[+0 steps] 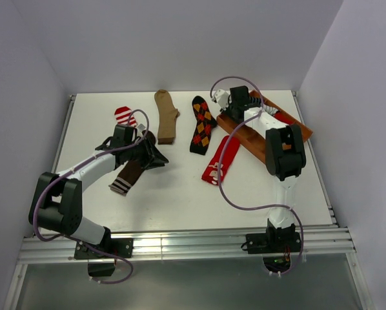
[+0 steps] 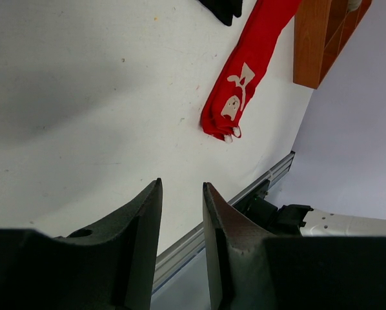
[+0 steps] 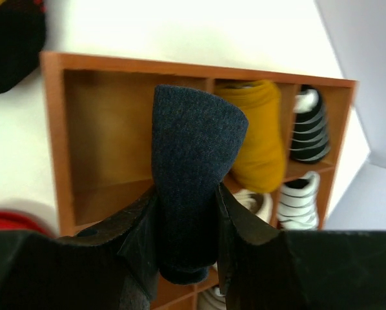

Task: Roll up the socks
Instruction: Place the sock in the storage box.

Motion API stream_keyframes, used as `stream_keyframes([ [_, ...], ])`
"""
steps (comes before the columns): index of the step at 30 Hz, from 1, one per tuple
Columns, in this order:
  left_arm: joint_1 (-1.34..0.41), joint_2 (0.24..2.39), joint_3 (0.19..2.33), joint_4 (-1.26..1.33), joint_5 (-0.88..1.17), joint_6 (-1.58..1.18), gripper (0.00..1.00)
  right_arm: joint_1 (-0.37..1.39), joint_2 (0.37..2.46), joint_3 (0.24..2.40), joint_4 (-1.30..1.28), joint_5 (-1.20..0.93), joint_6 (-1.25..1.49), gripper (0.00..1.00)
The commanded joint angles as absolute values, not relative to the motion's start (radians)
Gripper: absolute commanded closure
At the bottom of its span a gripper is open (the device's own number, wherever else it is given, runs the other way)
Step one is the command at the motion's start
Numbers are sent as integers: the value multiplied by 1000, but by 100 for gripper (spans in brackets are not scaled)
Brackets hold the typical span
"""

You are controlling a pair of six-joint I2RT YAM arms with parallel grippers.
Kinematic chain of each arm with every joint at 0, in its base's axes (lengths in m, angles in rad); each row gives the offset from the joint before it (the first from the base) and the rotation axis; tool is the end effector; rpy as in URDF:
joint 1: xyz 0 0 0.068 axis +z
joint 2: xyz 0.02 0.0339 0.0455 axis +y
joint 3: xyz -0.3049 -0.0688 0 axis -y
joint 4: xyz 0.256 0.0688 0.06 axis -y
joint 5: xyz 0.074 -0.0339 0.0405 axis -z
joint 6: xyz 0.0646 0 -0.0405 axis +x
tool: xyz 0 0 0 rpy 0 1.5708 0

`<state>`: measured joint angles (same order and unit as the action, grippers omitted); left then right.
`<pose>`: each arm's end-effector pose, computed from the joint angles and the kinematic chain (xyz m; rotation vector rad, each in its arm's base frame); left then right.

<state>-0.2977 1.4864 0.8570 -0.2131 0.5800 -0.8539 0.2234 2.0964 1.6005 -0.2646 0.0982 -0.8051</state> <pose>0.2972 -0.1282 0.2196 -0.4271 2.5672 -1.1839 0.5152 0.1106 0.2129 -1.1183 2.0806 -0.4016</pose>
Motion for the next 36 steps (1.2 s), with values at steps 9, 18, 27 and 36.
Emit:
stream_keyframes([
  [9, -293, 1506, 859, -169, 612, -834, 63, 235, 2101, 1689, -379, 5, -767, 96],
  [18, -293, 1499, 862, -187, 609, -828, 63, 201, 2270, 1976, -621, -84, -683, 95],
  [27, -291, 1505, 867, -193, 606, -830, 63, 172, 2224, 1881, -592, -72, -710, 96],
  [36, -293, 1503, 868, -195, 604, -833, 63, 170, 2177, 1828, -561, -40, -755, 96],
])
